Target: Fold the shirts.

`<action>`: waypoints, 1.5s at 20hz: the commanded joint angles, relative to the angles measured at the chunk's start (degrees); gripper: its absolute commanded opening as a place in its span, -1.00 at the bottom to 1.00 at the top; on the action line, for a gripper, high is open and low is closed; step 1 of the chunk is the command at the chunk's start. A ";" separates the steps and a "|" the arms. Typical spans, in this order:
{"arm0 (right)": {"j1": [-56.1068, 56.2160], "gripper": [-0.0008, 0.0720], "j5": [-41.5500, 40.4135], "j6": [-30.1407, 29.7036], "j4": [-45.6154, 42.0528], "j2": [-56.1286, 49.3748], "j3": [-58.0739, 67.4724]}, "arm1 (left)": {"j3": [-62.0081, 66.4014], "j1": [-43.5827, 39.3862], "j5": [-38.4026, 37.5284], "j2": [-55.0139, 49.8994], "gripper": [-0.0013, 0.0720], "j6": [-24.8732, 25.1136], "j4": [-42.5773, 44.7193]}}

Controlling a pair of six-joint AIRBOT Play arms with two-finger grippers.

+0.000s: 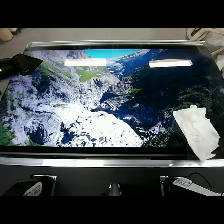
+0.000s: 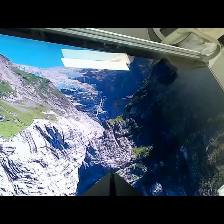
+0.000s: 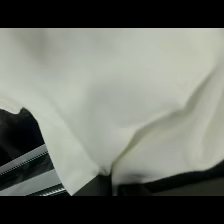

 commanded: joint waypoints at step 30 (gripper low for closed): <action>49.83 0.91 10.01 -1.55 -6.34 0.15 33.24 | 8.31 -16.02 -33.86 -19.47 0.97 -26.03 57.83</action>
